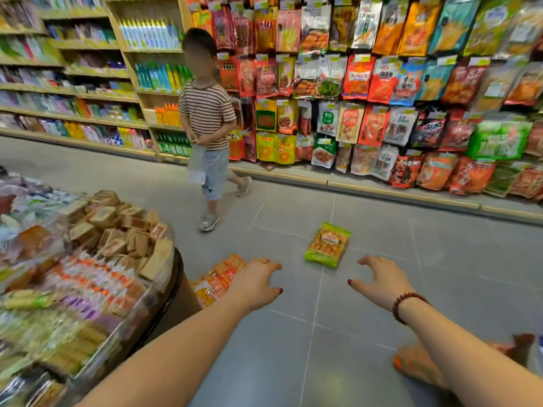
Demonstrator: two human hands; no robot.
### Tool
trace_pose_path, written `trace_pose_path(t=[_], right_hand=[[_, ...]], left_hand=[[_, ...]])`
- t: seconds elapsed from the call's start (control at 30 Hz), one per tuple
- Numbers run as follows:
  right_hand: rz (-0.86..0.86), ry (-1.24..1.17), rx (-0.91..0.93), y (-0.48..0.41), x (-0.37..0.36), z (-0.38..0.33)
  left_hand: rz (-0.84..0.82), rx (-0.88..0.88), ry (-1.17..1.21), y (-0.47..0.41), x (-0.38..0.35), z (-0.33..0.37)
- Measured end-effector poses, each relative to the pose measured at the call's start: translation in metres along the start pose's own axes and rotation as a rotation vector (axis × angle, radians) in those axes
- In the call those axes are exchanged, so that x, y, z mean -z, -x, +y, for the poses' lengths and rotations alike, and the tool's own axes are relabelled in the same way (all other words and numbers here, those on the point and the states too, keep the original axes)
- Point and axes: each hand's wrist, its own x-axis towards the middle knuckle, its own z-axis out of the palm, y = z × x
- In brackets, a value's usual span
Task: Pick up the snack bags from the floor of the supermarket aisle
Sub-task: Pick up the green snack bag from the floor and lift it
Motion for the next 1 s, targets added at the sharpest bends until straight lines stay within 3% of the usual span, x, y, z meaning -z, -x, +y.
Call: trace_pose_path(t=[0.3, 0.57, 1.0], right_hand=[[-0.043, 0.015, 0.048, -0.172, 0.031, 0.026], [-0.100, -0.012, 0.152, -0.328, 0.074, 0.074], [-0.168, 0.035, 0.244, -0.514, 0.094, 0.119]], left_hand=[[-0.026, 0.150, 0.016, -0.164, 0.014, -0.010], [0.004, 0.313, 0.054, -0.283, 0.017, 0.021], [0.005, 0.347, 0.079, -0.462, 0.006, 0.055]])
